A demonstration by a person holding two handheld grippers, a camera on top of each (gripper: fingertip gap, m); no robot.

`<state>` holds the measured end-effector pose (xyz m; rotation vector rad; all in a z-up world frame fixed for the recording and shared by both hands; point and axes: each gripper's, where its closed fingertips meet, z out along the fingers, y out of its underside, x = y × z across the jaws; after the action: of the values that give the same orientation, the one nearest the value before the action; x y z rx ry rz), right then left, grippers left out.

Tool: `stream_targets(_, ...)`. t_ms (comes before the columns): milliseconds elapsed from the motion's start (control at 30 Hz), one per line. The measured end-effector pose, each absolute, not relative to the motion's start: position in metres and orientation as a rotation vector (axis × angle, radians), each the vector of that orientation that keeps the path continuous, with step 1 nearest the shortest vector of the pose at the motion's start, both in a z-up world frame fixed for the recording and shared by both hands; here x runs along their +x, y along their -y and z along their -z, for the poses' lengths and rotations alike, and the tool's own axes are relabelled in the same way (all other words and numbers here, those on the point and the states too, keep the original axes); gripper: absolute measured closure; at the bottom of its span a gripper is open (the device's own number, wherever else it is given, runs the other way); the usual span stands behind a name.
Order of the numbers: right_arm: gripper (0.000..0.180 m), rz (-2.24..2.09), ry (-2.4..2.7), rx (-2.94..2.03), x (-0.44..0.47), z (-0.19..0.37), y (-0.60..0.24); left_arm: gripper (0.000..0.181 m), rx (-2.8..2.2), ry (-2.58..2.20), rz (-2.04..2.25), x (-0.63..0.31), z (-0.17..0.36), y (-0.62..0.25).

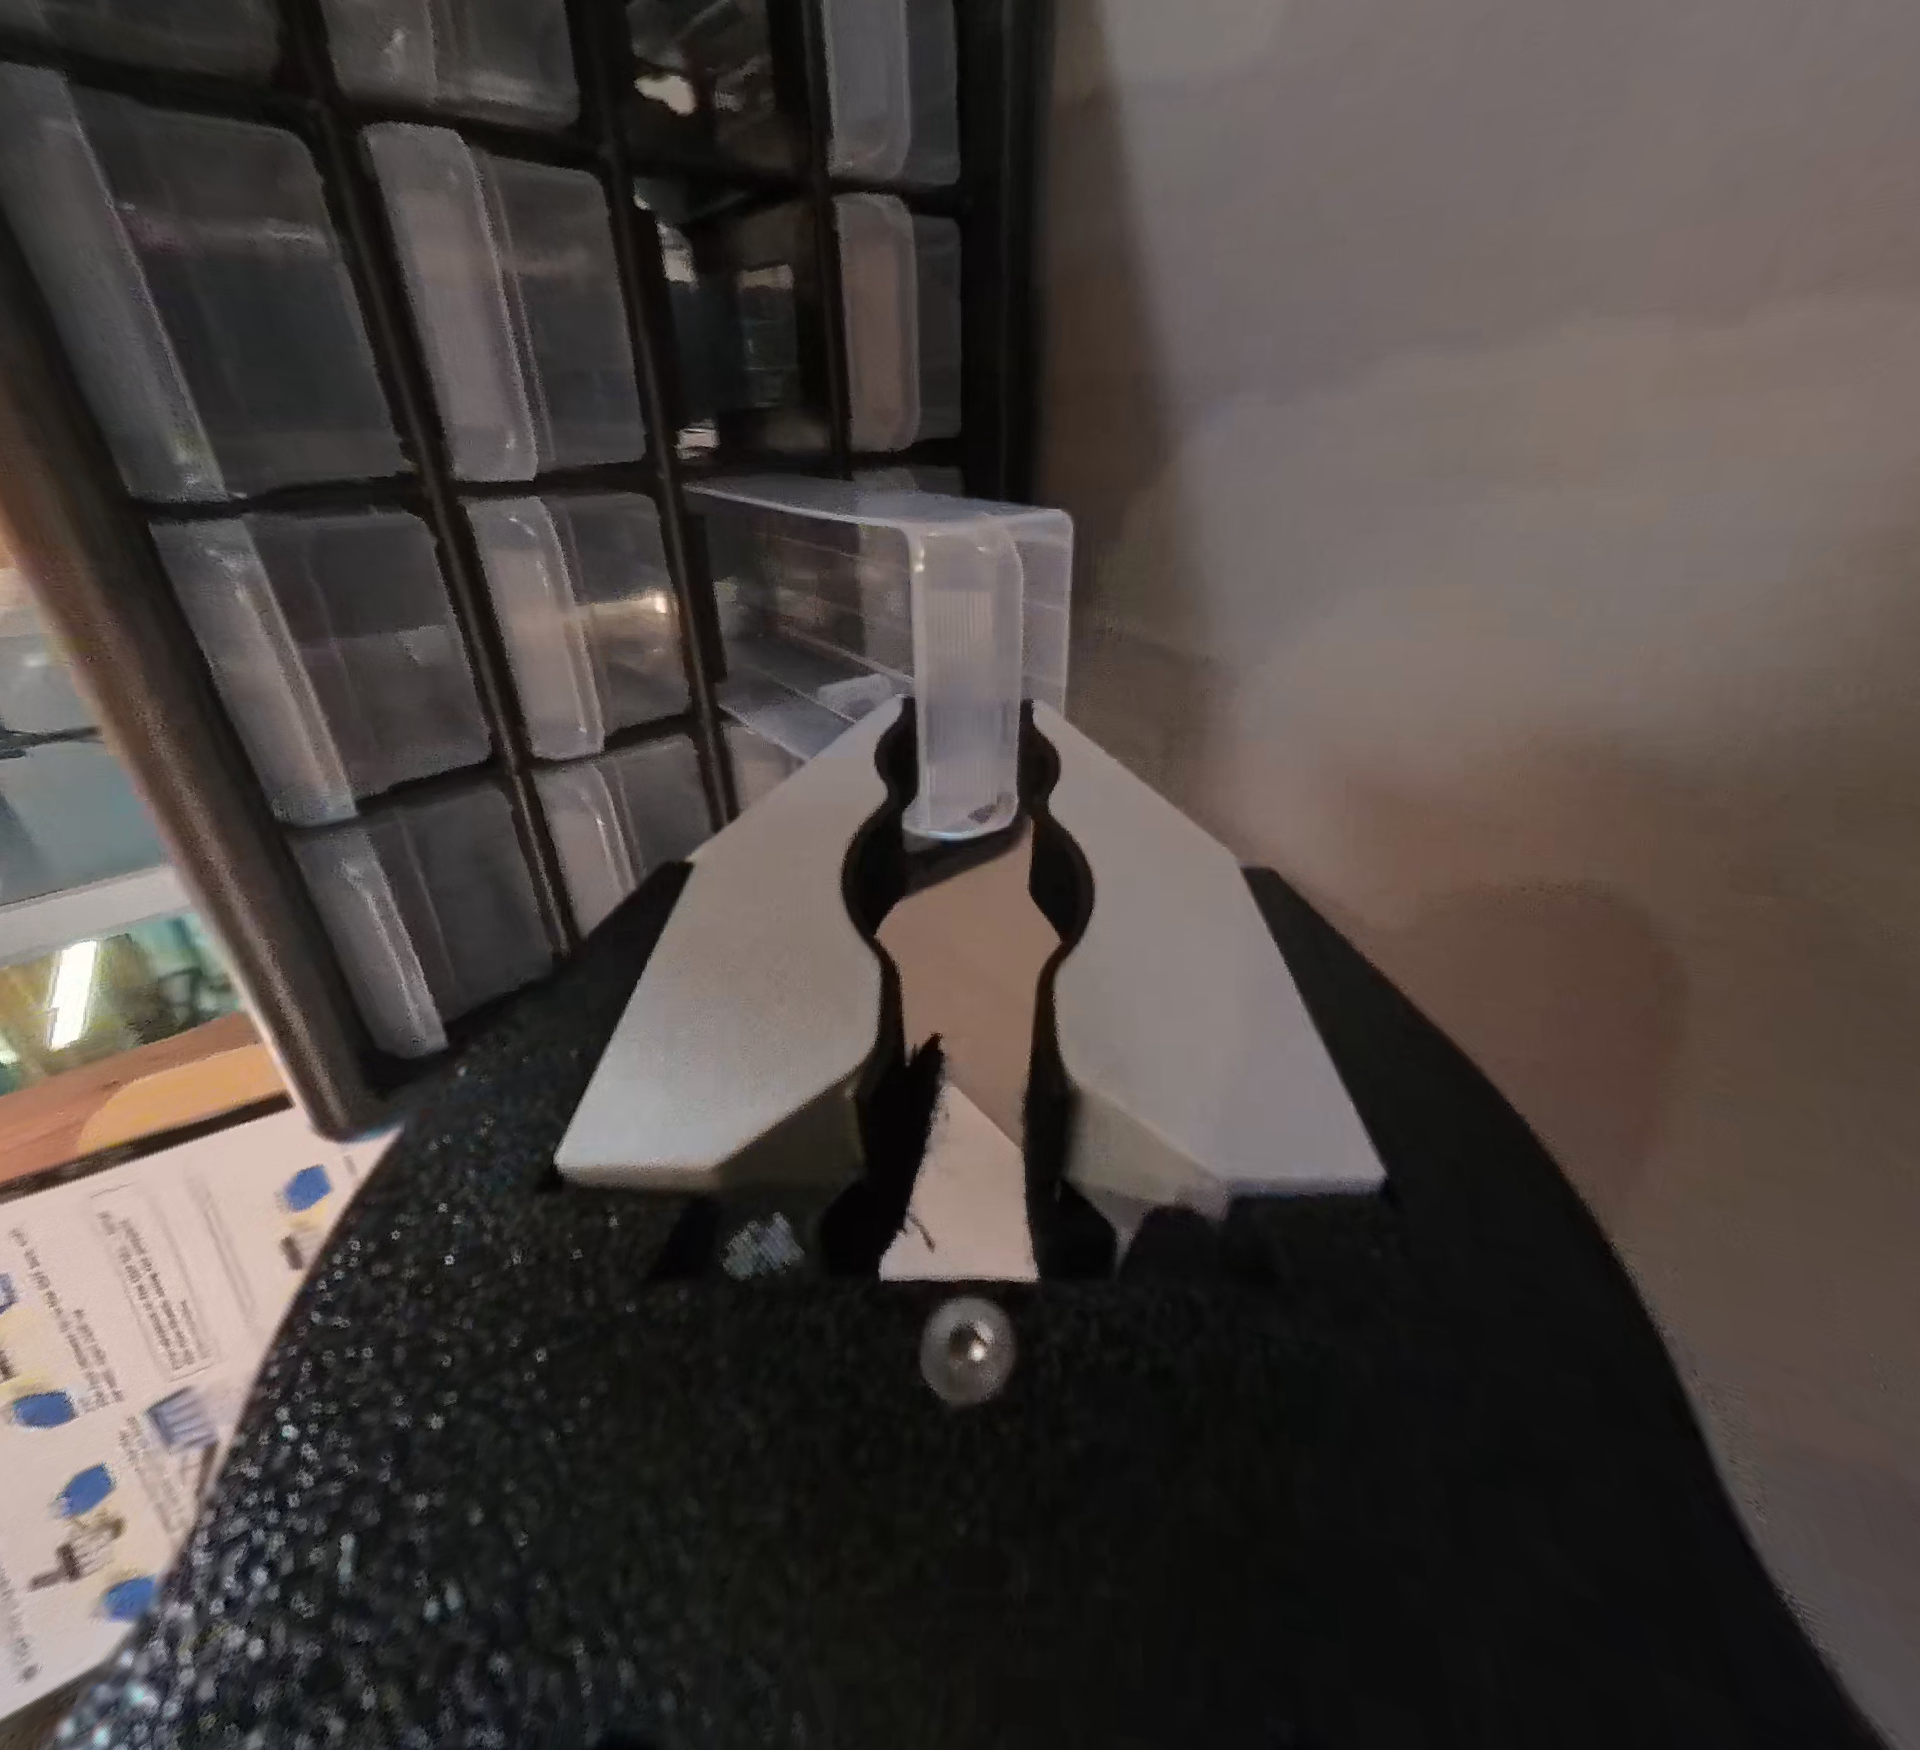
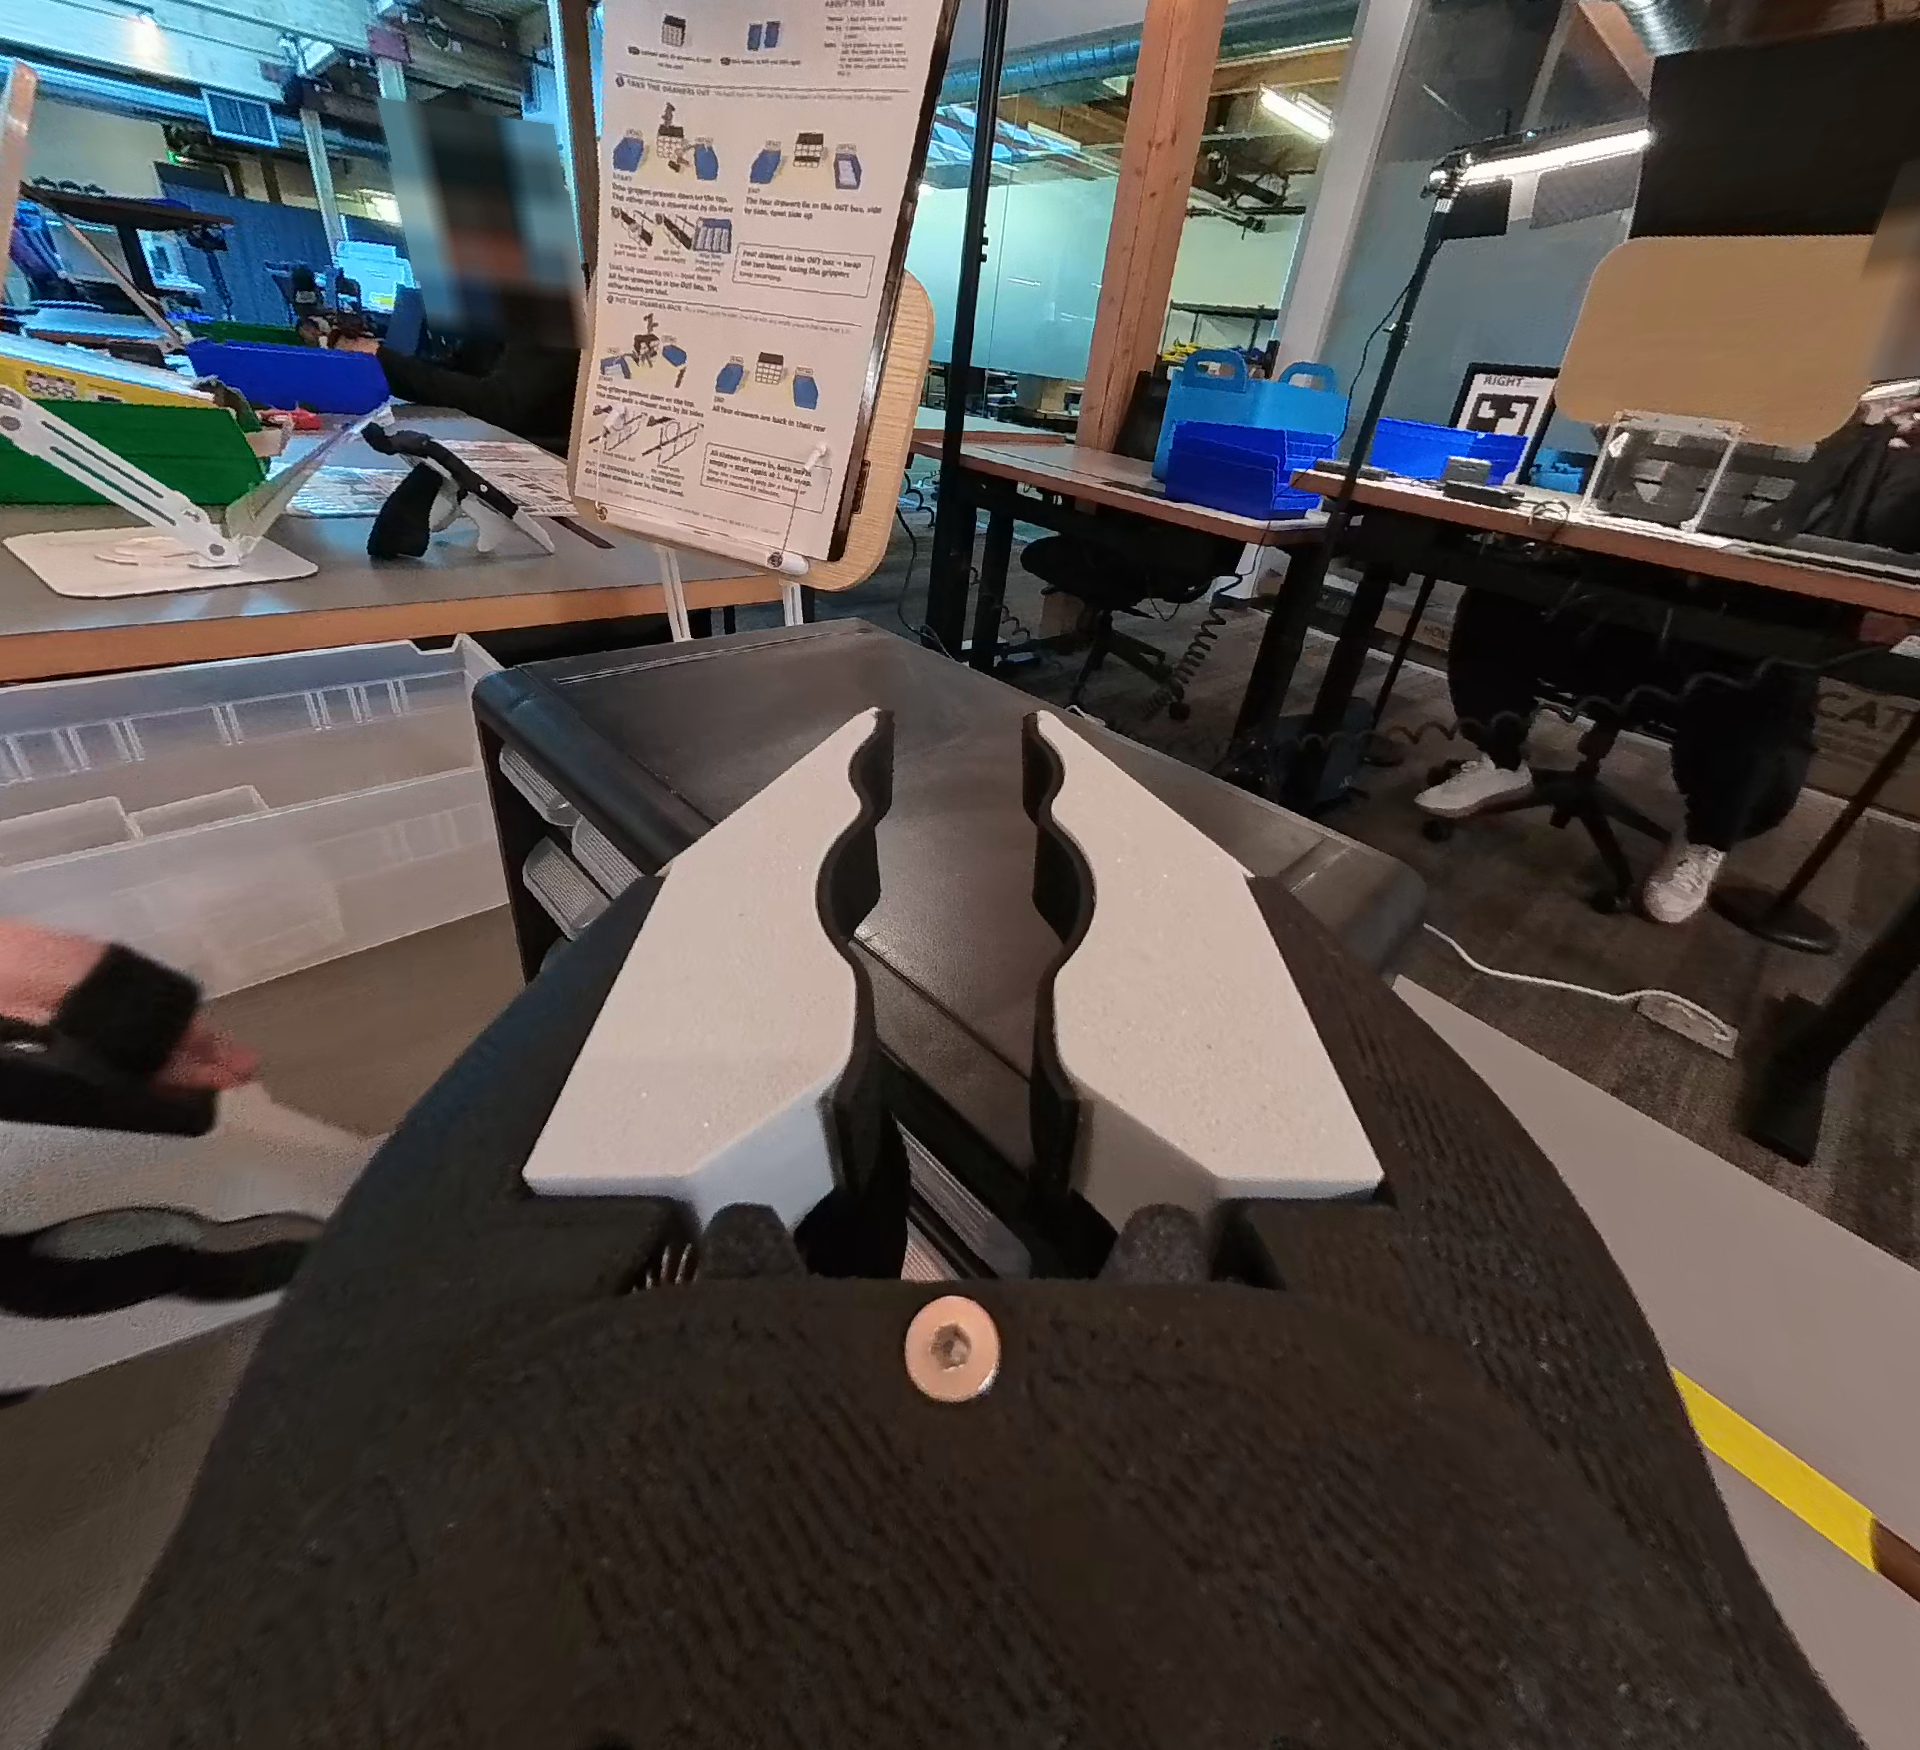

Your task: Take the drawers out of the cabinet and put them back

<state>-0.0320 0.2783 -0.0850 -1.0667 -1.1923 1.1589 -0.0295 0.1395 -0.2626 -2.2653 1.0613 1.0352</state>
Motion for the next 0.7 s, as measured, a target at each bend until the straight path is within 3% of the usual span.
stream_targets(33,0.156,-1.161,1.192,-1.066,-0.032,0.085,-0.278,0.165,-2.221,-1.066,-1.071,-0.036,0.262,-0.147)
stream_targets(400,0.156,-1.157,1.192,-1.067,-0.032,0.085,-0.278,0.162,-1.968,-0.934,-1.346,-0.082,0.258,-0.196)
stream_targets(467,0.156,-1.157,1.192,-1.068,-0.032,0.085,-0.279,0.132,-1.925,-0.870,-1.352,-0.077,0.254,-0.191)
stream_targets(500,0.156,-1.157,1.192,-1.068,-0.032,0.085,-0.278,0.130,-1.909,-0.846,-1.346,-0.074,0.253,-0.188)
stream_targets(633,0.156,-1.155,1.192,-1.069,-0.032,0.085,-0.279,0.156,-1.914,-0.870,-1.166,-0.056,0.268,-0.180)
stream_targets(700,0.156,-1.152,1.192,-1.070,-0.032,0.085,-0.279,0.159,-1.936,-0.886,-1.152,-0.059,0.273,-0.181)
